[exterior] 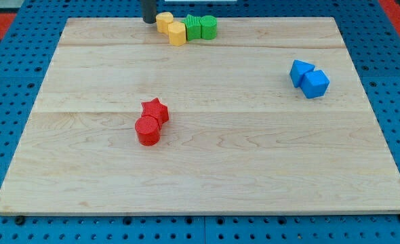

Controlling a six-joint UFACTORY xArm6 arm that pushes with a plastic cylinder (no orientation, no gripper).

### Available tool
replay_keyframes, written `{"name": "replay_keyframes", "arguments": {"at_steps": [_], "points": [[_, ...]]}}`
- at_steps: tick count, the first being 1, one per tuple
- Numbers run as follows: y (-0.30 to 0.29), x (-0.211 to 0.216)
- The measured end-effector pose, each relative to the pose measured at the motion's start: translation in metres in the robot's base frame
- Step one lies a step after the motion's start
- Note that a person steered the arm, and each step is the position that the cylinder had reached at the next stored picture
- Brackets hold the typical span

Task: Keep arm in between green blocks and blue blocks

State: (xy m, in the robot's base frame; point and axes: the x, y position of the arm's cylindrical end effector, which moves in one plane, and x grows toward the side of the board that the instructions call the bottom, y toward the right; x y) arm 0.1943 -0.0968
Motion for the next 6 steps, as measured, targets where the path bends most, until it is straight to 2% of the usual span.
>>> {"name": "replay_keyframes", "arguments": {"at_steps": [1,2,3,4,5,6], "points": [[0.022,0.002],[-0.047,0.032],[-0.092,0.079],[-0.113,0.098],[-0.101,0.098],[-0.056,0.099]]}}
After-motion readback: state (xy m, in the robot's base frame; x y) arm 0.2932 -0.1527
